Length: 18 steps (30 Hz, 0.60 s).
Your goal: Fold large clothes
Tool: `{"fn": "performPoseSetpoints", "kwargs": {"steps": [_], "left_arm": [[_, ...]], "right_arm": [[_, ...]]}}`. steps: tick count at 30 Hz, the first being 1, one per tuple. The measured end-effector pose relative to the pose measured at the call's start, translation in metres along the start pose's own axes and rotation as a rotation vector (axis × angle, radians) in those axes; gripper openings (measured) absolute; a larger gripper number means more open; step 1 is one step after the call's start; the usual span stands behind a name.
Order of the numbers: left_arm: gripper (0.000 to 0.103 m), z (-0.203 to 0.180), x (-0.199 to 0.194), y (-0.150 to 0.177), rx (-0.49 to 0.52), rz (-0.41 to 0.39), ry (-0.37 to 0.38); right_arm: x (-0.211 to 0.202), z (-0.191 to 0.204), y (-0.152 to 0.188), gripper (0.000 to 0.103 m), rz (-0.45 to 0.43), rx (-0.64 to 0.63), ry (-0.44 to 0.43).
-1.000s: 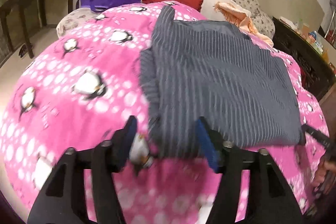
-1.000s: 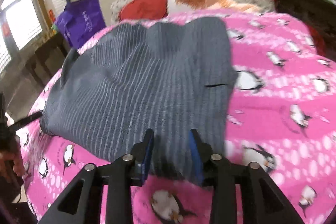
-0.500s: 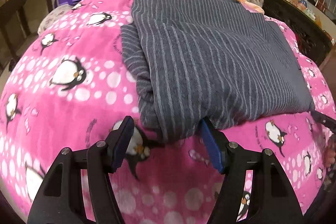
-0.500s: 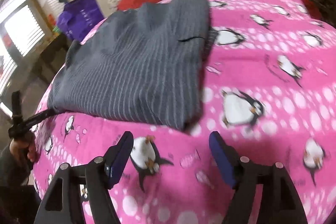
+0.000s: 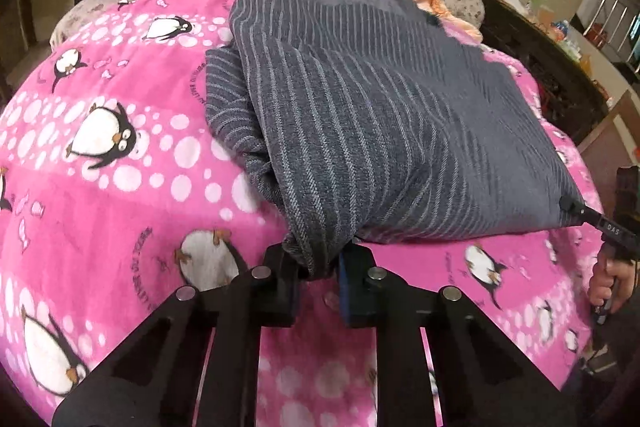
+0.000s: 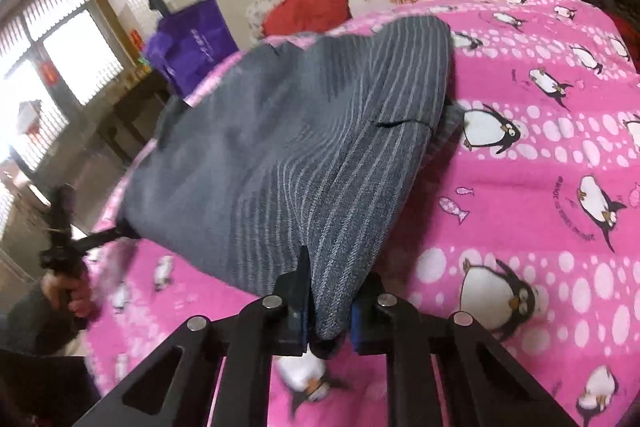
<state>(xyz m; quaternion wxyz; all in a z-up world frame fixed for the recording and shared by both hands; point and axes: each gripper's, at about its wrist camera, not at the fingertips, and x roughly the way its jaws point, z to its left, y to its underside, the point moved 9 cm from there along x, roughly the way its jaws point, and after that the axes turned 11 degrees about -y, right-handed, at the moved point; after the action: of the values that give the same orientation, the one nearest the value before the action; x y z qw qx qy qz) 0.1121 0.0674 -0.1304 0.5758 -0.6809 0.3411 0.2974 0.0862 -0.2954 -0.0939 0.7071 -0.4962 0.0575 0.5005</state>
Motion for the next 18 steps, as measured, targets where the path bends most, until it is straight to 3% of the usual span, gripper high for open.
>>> {"fn": "performPoseSetpoints", "kwargs": {"steps": [7, 10, 14, 18], "left_arm": [[0.013, -0.01, -0.043, 0.044, 0.102, 0.053, 0.098], [0.018, -0.011, -0.042, 0.064, 0.132, 0.086, 0.075], [0.027, -0.008, -0.036, 0.067, 0.09, 0.087, 0.065], [0.028, -0.011, -0.044, 0.064, 0.078, 0.071, 0.054]], "right_arm": [[-0.044, 0.027, 0.036, 0.013, 0.041, 0.025, -0.08], [-0.051, 0.026, 0.059, 0.014, 0.068, 0.052, -0.081], [-0.06, 0.009, 0.066, 0.015, 0.068, 0.1, 0.011], [-0.079, 0.015, 0.041, 0.016, 0.027, -0.005, 0.172]]}}
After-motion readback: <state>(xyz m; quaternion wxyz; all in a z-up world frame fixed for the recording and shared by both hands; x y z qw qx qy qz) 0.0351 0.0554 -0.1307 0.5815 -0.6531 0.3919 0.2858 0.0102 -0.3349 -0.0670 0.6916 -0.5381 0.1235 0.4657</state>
